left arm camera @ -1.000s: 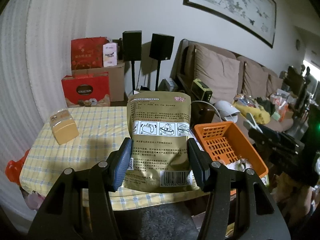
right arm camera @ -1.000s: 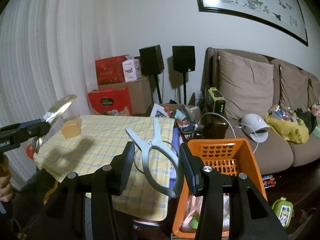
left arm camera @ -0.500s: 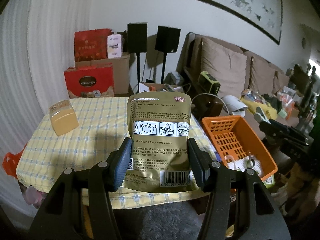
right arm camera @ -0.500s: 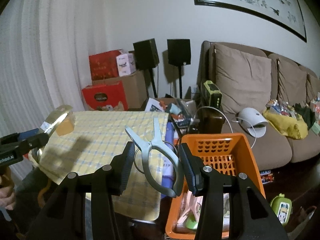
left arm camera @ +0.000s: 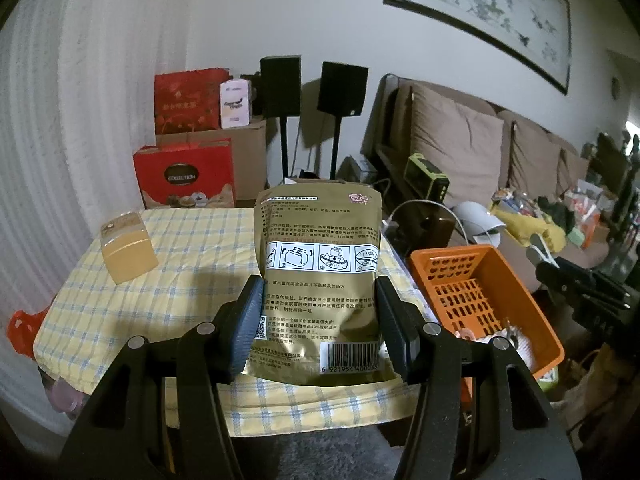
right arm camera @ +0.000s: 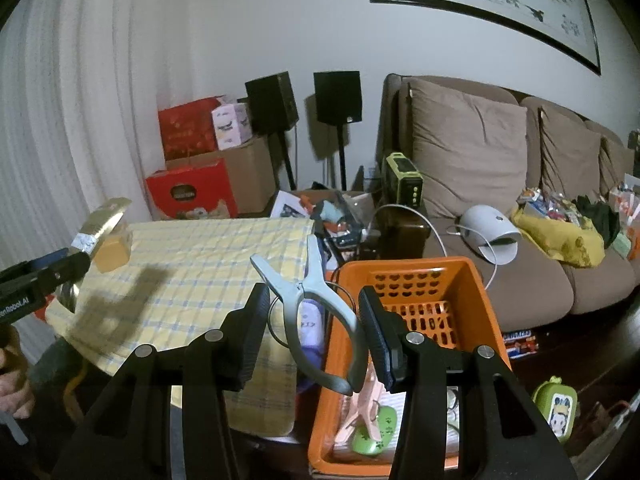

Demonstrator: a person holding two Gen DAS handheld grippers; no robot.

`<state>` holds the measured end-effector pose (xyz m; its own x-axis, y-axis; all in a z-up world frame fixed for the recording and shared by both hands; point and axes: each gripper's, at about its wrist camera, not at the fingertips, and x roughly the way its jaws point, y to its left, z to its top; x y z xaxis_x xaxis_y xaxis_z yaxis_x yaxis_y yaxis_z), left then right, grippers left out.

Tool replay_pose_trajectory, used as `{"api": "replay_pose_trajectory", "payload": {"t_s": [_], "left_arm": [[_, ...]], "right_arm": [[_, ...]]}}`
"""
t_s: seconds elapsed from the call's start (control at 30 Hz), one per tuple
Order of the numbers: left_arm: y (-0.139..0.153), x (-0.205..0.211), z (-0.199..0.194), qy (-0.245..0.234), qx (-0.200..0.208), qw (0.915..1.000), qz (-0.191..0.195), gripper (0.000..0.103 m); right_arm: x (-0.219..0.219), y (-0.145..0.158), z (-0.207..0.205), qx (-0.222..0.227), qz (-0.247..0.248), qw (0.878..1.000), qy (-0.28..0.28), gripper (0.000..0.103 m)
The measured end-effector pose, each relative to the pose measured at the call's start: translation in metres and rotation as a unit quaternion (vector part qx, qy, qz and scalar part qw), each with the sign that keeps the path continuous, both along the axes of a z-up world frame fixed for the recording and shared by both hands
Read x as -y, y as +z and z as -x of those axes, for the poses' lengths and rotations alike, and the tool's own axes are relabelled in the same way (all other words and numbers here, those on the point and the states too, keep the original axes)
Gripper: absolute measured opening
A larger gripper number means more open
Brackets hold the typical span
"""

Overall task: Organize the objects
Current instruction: 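Move the grey clip in the right gripper over the orange basket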

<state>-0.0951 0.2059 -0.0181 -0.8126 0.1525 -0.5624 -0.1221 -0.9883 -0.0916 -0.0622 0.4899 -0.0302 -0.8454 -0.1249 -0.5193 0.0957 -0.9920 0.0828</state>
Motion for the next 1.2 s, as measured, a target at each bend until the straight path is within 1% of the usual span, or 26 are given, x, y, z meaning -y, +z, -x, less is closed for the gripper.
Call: {"api": "replay_pose_trajectory", "payload": {"t_s": [0.23, 0.47, 0.53, 0.6, 0.77, 1.2], "left_arm": [[-0.002, -0.005, 0.008, 0.004, 0.001, 1.0, 0.003, 0.052], [-0.004, -0.019, 0.013, -0.009, 0.001, 0.9999, 0.005, 0.052], [-0.002, -0.024, 0.016, -0.012, -0.003, 0.9999, 0.005, 0.052], [0.002, -0.026, 0.017, -0.004, -0.015, 0.9998, 0.008, 0.052], [0.01, -0.031, 0.023, -0.005, -0.023, 0.9997, 0.003, 0.052], [0.01, -0.05, 0.029, -0.024, -0.022, 0.9994, 0.01, 0.052]], "right_arm": [[0.001, 0.0, 0.001, 0.004, -0.012, 1.0, -0.009, 0.047], [-0.002, -0.002, 0.0, 0.005, -0.01, 1.0, -0.011, 0.047], [-0.002, -0.003, 0.001, 0.006, -0.015, 1.0, -0.015, 0.047], [-0.001, -0.004, 0.002, 0.008, -0.02, 1.0, -0.018, 0.047], [-0.003, -0.005, 0.003, 0.01, -0.014, 1.0, -0.015, 0.047], [-0.014, -0.007, 0.004, 0.018, -0.001, 0.999, -0.027, 0.047]]}}
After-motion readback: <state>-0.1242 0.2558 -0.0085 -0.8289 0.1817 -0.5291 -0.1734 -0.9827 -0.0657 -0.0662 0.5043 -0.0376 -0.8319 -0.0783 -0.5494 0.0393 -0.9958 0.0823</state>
